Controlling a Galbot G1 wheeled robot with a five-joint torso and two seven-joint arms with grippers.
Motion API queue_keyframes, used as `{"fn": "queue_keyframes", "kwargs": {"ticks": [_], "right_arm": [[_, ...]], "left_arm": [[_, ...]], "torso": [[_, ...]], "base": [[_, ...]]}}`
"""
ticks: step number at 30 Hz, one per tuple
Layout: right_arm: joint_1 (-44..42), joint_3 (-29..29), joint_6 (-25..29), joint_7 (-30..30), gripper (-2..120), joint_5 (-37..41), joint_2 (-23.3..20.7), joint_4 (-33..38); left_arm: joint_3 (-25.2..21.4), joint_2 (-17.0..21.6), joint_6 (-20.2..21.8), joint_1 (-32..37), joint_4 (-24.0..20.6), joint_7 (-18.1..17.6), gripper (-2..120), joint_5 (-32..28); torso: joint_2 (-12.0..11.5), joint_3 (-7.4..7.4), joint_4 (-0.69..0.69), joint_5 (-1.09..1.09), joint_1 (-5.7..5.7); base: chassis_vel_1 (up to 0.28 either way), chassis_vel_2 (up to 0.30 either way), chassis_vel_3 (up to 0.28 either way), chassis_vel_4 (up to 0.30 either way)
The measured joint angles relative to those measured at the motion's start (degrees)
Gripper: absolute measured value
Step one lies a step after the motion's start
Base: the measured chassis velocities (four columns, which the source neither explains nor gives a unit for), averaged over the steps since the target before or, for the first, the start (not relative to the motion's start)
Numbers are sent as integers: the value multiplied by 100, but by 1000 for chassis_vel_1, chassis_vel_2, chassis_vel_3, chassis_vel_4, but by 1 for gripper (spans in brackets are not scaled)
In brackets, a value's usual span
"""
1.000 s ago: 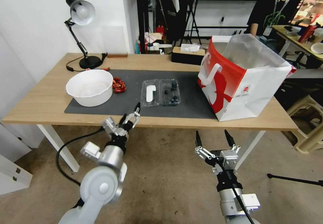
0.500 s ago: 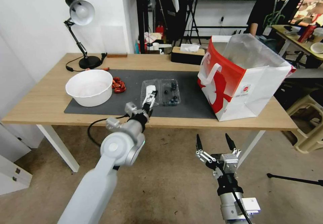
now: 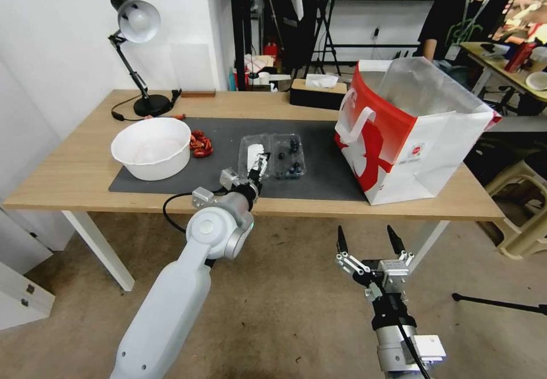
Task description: Close the takeout container lid, then place the container into the takeout bag.
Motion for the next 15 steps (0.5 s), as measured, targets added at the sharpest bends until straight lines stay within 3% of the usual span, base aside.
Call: {"fn": "queue_keyframes", "kwargs": {"ticks": [8,15], "right_arm": [[9,45,-3,8,100,24,-6,-7],[14,39,6,8,100,28,16,-37]], "left_arm": [[9,-22,-68,-139,260,110,100,154],[169,84,-184,-84,276,480,100,858]], "torso": [[0,-1,-1,0,-1],[0,0,1,-1,0]], "base": [[0,0,0,0],[0,0,0,0]]}}
